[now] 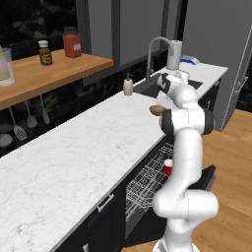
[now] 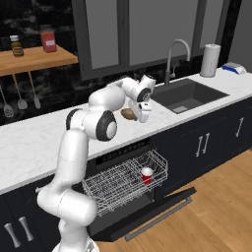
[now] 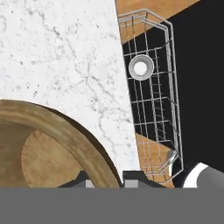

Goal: Pick up the cup and bowl from the counter, place them in the dishwasher, and close the dishwasher door.

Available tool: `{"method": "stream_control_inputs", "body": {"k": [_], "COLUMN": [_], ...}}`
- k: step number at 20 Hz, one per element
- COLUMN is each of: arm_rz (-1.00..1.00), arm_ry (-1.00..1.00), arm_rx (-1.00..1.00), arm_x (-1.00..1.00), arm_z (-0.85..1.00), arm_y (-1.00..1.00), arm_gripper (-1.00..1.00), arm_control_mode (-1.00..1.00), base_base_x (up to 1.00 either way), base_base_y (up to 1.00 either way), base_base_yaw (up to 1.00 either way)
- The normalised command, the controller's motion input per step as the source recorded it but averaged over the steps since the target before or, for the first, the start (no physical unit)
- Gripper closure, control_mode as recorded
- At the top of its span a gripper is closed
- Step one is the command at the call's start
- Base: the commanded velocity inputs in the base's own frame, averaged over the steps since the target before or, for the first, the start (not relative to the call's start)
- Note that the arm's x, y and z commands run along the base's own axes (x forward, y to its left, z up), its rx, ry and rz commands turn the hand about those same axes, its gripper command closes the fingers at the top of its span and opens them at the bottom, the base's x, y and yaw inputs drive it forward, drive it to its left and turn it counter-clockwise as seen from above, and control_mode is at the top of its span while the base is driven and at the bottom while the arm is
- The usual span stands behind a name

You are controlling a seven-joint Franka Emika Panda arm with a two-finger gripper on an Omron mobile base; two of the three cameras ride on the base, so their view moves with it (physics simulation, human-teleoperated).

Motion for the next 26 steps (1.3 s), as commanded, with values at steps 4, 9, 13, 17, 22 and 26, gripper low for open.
{"method": "stream_control_inputs", "body": {"k": [4,9,13,17,22,26], "arm_rz": [-0.01,0.0,0.0,0.0,0.02,0.05], "arm_ry": [-0.54,-0.4,-0.24,-0.07,0.06,0.17], "arm_rx": [-0.05,0.0,0.03,0.11,0.24,0.27], "arm_x": [-1.0,-1.0,-1.0,-0.97,-0.46,-0.03], "arm_z": [-0.18,-0.14,-0.23,-0.34,-0.26,-0.36], "arm_y": [-0.08,-0.2,-0.42,-0.47,-0.31,-0.11], "arm_gripper": [1.0,1.0,1.0,1.0,1.0,1.0], "arm_control_mode": [-1.0,-1.0,-1.0,-1.0,-1.0,-1.0], "base_base_x": [0.0,0.0,0.0,0.0,0.0,0.0], "base_base_y": [0.0,0.0,0.0,0.0,0.0,0.0], "base_base_yaw": [0.0,0.0,0.0,0.0,0.0,0.0]}}
